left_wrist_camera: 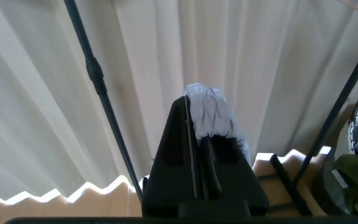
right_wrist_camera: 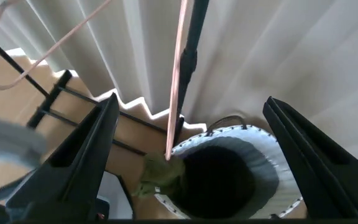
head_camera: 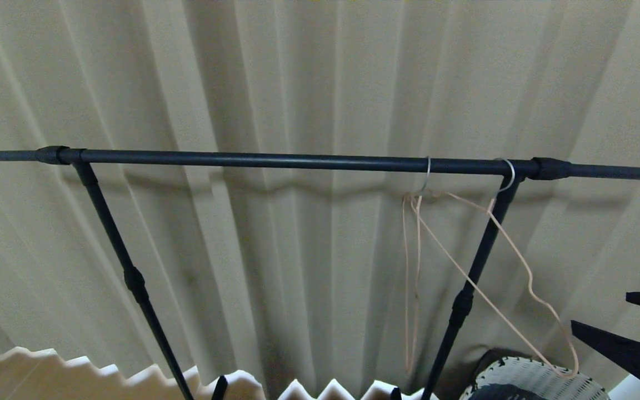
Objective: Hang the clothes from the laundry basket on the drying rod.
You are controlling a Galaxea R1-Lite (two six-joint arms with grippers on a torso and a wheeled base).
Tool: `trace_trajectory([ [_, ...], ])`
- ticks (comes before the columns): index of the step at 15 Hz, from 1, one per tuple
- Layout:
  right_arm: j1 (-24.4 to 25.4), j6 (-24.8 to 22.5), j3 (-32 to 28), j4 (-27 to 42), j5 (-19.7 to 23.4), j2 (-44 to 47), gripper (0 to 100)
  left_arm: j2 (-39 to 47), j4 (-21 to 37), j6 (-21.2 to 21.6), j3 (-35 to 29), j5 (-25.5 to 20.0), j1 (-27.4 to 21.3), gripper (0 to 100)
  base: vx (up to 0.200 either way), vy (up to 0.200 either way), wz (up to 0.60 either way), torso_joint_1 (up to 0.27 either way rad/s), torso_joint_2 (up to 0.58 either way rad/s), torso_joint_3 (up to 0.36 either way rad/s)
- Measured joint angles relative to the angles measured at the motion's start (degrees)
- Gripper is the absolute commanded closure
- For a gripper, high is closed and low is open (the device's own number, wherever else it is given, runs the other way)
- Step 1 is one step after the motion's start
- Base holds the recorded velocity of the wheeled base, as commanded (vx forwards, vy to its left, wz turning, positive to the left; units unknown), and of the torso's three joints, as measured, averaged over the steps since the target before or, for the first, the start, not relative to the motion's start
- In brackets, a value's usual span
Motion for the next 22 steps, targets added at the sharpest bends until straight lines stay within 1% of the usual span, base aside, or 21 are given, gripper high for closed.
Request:
trace_trajectory([
  [3,5.16,0.22,-3.15,-1.21,-4.22,7.58,0,0.0,0.0,0.0,0.0,-0.01,0.04,100,0.0,0.0,0.0,0.0,0.0,0.0],
  [6,6.94,1.22,-4.52,-7.74,-6.52,16.08,0,0.0,0.02,0.02,0.0,0.0,0.01,100,0.0,0.0,0.0,0.0,0.0,0.0],
  [8,7.24,3.22,-4.89,-10.91,-8.63,21.18,0,0.0,0.02,0.0,0.0,0.02,0.01,100,0.0,0.0,0.0,0.0,0.0,0.0],
  [12,7.22,6.91,-7.17,-11.52,-9.2,27.19,0,0.0,0.0,0.0,0.0,0.02,0.04,100,0.0,0.0,0.0,0.0,0.0,0.0],
  [17,7.17,7.29,-9.02,-11.52,-9.84,30.14,0,0.0,0.0,0.05,0.0,0.02,0.01,100,0.0,0.0,0.0,0.0,0.0,0.0],
  [18,7.11,7.29,-9.13,-11.52,-9.9,30.35,100,0.0,0.0,0.07,0.0,0.02,0.01,100,0.0,0.0,0.0,0.0,0.0,0.0],
  [22,7.11,7.29,-9.16,-11.52,-11.46,30.51,100,0.0,-0.02,0.07,0.0,0.02,0.01,100,0.0,0.0,0.0,0.0,0.0,0.0],
])
